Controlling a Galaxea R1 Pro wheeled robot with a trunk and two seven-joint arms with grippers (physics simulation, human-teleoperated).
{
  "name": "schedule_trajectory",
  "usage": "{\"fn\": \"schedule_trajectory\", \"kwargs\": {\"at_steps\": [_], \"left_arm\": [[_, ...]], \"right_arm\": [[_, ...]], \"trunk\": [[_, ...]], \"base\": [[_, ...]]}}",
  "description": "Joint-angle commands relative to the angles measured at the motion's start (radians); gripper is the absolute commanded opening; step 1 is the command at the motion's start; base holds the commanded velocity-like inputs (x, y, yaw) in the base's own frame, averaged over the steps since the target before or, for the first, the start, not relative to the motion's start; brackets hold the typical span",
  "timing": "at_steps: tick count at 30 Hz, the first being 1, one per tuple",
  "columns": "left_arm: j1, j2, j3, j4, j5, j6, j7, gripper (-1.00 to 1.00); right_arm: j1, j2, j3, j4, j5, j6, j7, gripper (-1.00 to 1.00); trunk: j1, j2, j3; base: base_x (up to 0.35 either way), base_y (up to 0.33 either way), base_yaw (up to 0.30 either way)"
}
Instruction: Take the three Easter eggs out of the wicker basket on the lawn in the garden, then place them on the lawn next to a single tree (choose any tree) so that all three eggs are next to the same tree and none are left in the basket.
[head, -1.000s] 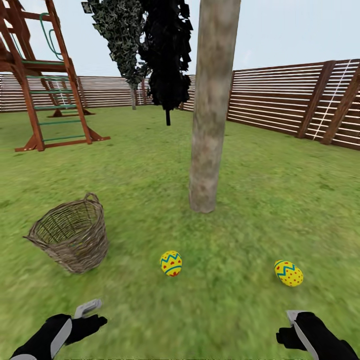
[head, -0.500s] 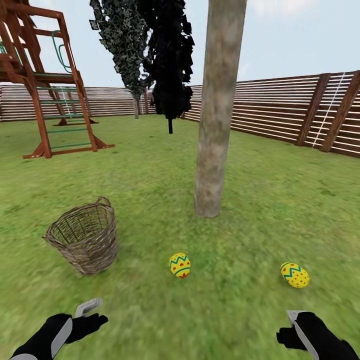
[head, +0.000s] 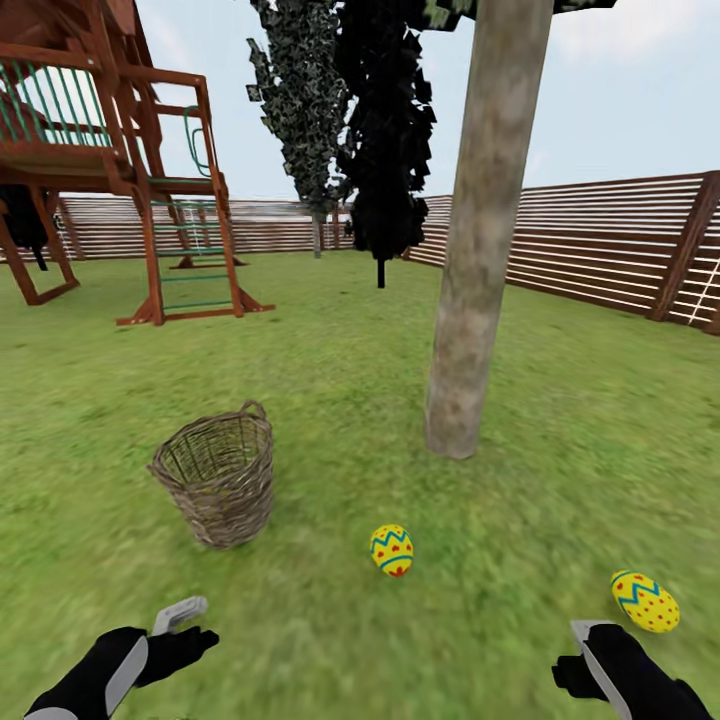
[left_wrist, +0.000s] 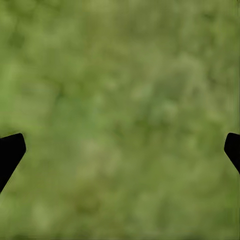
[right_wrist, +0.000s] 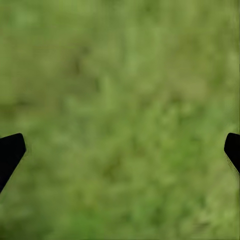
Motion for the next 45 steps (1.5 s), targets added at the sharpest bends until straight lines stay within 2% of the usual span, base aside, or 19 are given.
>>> {"fn": "schedule_trajectory", "kwargs": {"at_steps": [1, 6, 16, 20, 22, 25, 26, 27, 29, 32, 36, 39, 40, 41, 42, 45], "left_arm": [[-0.001, -0.002, 0.005, -0.001, 0.002, 0.007, -0.003, 1.0], [-0.001, -0.016, 0.007, 0.001, 0.001, 0.006, -0.006, 1.0], [-0.001, -0.017, 0.022, 0.007, 0.012, 0.007, -0.01, 1.0], [-0.001, -0.009, 0.023, 0.004, 0.01, 0.008, -0.01, 1.0], [-0.001, 0.015, 0.025, 0.0, 0.01, 0.009, -0.009, 1.0], [-0.001, 0.044, 0.024, -0.001, 0.01, 0.01, -0.009, 1.0], [-0.001, 0.049, 0.024, -0.001, 0.01, 0.012, -0.008, 1.0], [-0.001, 0.052, 0.024, -0.001, 0.01, 0.013, -0.007, 1.0], [-0.001, 0.053, 0.024, -0.001, 0.009, 0.015, -0.006, 1.0], [-0.001, 0.054, 0.023, 0.0, 0.008, 0.017, -0.007, 1.0], [-0.001, 0.057, 0.023, -0.004, 0.009, 0.01, -0.011, 1.0], [-0.001, 0.063, 0.024, -0.013, 0.01, -0.04, -0.012, 1.0], [-0.001, 0.067, 0.026, -0.014, 0.011, -0.09, -0.013, 1.0], [-0.001, 0.074, 0.035, -0.014, 0.013, -0.13, -0.013, 1.0], [-0.001, 0.082, 0.064, -0.01, 0.02, -0.178, -0.013, 1.0], [-0.001, 0.088, 0.105, -0.004, 0.026, -0.226, -0.012, 1.0]], "right_arm": [[0.0, -0.001, 0.001, -0.002, -0.004, 0.005, -0.001, 1.0], [0.0, 0.001, 0.002, -0.002, -0.003, 0.005, -0.002, 1.0], [0.0, 0.0, 0.001, -0.002, -0.005, 0.005, -0.001, 1.0], [0.0, -0.003, -0.003, -0.002, -0.005, 0.006, 0.0, 1.0], [0.0, -0.027, -0.007, -0.004, -0.009, 0.011, 0.01, 1.0], [0.0, -0.099, -0.009, -0.003, -0.013, 0.019, 0.061, 1.0], [0.0, -0.123, -0.009, -0.003, -0.011, 0.021, 0.126, 1.0], [0.0, -0.136, -0.006, -0.002, -0.006, 0.023, 0.19, 1.0], [0.0, -0.142, -0.002, -0.002, 0.0, 0.024, 0.236, 1.0], [0.0, -0.143, 0.0, -0.002, 0.001, 0.023, 0.252, 1.0], [0.0, -0.139, 0.002, -0.002, 0.002, 0.023, 0.222, 1.0], [0.0, -0.131, 0.003, -0.002, 0.004, 0.022, 0.185, 1.0], [0.0, -0.126, 0.003, -0.002, 0.003, 0.022, 0.175, 1.0], [0.0, -0.125, 0.003, -0.002, 0.003, 0.021, 0.172, 1.0], [0.0, -0.124, 0.003, -0.002, 0.003, 0.021, 0.17, 1.0], [0.0, -0.123, 0.003, -0.002, 0.003, 0.021, 0.169, 1.0]], "trunk": [[-0.001, 0.0, 0.003], [-0.003, 0.001, 0.022], [-0.007, 0.003, 0.061], [-0.013, 0.011, 0.076], [-0.02, 0.025, 0.082], [-0.032, 0.046, 0.091], [-0.036, 0.053, 0.095], [-0.039, 0.06, 0.098], [-0.047, 0.074, 0.104], [-0.059, 0.095, 0.113], [-0.074, 0.123, 0.126], [-0.085, 0.144, 0.135], [-0.089, 0.151, 0.138], [-0.093, 0.158, 0.142], [-0.097, 0.165, 0.145], [-0.108, 0.186, 0.154]], "base": [[0.0, 0.0, 0.291], [0.0, 0.115, 0.291], [0.0, 0.278, 0.285], [-0.023, 0.286, 0.241], [-0.064, 0.286, 0.196], [-0.072, 0.286, 0.168], [-0.074, 0.286, 0.165], [-0.074, 0.287, 0.177], [-0.075, 0.287, 0.184], [-0.076, 0.287, 0.189], [-0.077, 0.287, 0.191], [-0.082, 0.287, 0.191], [-0.084, 0.287, 0.191], [-0.085, 0.287, 0.191], [-0.085, 0.287, 0.191], [-0.085, 0.287, 0.191]]}}
